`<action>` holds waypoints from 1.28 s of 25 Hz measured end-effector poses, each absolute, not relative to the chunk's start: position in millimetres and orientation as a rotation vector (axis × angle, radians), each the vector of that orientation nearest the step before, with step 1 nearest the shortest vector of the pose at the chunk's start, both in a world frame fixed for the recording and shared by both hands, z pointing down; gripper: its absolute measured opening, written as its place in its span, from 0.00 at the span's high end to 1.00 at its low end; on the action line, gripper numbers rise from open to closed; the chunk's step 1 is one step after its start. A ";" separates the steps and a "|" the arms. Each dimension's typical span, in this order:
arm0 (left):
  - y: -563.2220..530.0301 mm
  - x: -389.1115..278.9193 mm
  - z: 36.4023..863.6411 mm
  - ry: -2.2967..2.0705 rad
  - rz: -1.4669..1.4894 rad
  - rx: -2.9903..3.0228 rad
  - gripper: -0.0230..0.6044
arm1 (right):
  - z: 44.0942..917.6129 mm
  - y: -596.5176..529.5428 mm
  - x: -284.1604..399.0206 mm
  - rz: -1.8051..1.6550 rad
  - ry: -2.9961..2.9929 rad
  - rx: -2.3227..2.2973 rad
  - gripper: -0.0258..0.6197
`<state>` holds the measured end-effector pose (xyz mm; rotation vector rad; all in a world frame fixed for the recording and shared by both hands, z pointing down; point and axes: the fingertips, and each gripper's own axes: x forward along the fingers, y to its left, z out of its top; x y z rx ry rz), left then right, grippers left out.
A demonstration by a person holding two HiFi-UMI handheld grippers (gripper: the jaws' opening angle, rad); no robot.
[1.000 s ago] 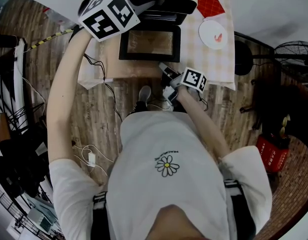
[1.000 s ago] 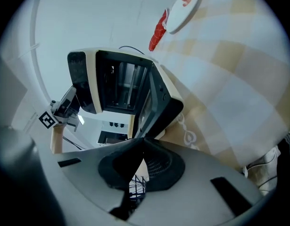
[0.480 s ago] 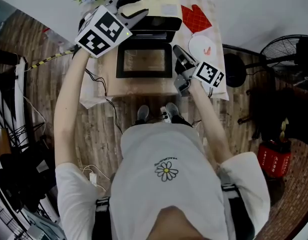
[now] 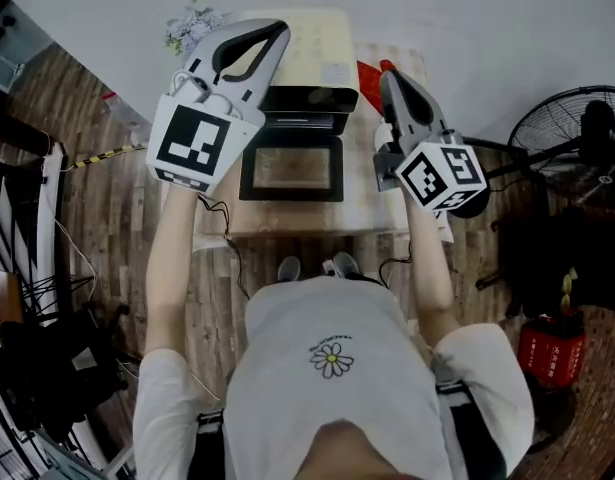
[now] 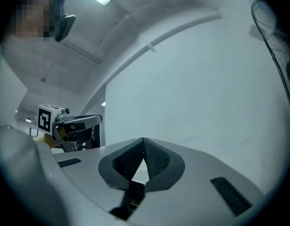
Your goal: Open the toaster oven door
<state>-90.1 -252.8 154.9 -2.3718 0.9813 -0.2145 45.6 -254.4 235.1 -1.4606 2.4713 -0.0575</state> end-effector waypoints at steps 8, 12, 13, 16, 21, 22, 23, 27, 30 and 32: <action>-216.2 -119.9 165.3 1.284 0.162 -2.439 0.94 | 190.6 -218.8 13.9 0.503 2.454 -1.577 0.95; -204.2 -140.1 181.6 1.471 0.286 -2.402 0.94 | 192.3 -206.6 7.4 0.554 2.433 -1.599 0.95; -202.5 -143.8 187.3 1.515 0.293 -2.387 0.94 | 195.0 -204.6 6.0 0.550 2.435 -1.604 0.95; -196.8 -152.0 205.1 1.624 0.288 -2.364 0.94 | 205.0 -199.6 2.7 0.523 2.448 -1.615 0.95; -188.0 -152.7 226.4 1.703 0.249 -2.349 0.94 | 219.6 -196.9 -0.8 0.479 2.472 -1.626 0.95; -186.9 -151.9 230.0 1.710 0.244 -2.354 0.94 | 222.1 -196.7 -1.4 0.469 2.476 -1.626 0.95; -185.9 -150.7 233.3 1.714 0.237 -2.359 0.94 | 224.2 -196.4 -2.2 0.460 2.480 -1.625 0.95; -184.2 -146.2 239.9 1.707 0.203 -2.364 0.94 | 228.2 -195.8 -4.3 0.446 2.491 -1.617 0.95; -183.9 -145.8 237.7 1.704 0.200 -2.350 0.94 | 228.6 -196.9 -5.2 0.439 2.494 -1.612 0.95; -183.8 -146.7 236.2 1.702 0.201 -2.345 0.94 | 229.4 -196.8 -6.2 0.439 2.498 -1.612 0.95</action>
